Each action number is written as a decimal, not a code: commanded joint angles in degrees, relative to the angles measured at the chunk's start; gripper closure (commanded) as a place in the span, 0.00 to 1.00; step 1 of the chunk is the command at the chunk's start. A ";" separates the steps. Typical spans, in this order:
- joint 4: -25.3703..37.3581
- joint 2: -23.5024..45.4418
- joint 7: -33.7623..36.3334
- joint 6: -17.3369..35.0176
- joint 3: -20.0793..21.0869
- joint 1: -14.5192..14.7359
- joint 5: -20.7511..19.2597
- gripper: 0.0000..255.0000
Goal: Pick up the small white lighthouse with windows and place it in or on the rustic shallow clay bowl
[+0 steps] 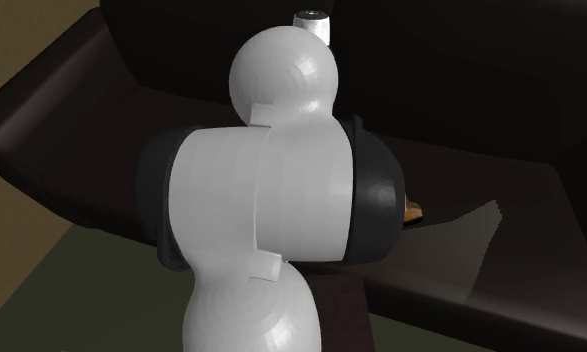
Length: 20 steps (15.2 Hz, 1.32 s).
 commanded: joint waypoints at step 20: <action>16.02 5.32 20.61 -10.73 6.34 13.41 -2.72 1.00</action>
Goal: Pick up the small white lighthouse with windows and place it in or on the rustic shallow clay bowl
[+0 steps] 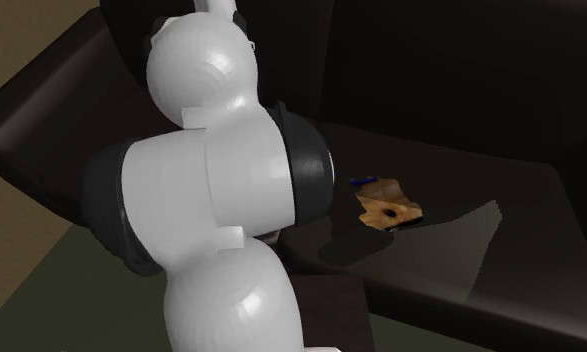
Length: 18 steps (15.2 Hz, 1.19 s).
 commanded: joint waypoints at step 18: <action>25.09 15.34 12.69 -9.95 2.90 10.16 -2.16 0.00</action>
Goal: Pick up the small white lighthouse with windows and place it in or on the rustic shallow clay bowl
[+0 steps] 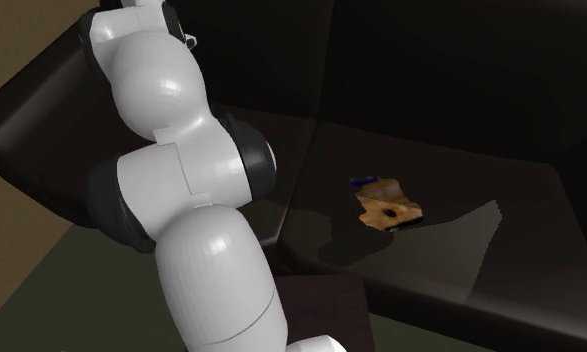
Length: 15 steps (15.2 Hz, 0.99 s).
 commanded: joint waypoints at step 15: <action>-16.53 9.69 1.01 34.10 8.38 -11.08 24.84 0.00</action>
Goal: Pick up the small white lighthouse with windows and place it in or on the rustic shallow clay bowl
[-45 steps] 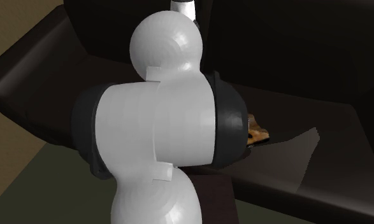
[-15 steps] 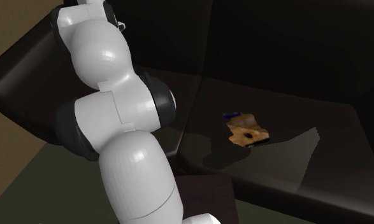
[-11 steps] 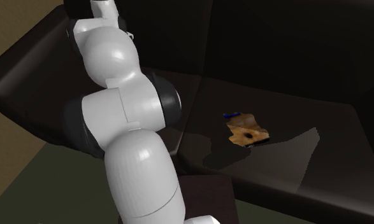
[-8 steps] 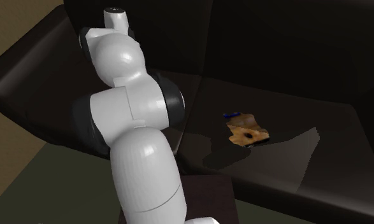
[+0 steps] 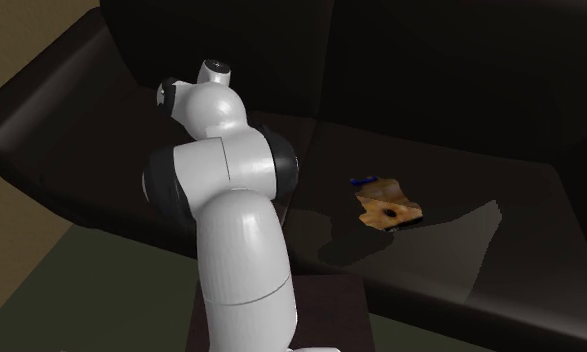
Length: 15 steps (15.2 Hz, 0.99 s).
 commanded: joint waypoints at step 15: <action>3.25 5.80 0.46 3.46 1.12 0.73 0.36 0.00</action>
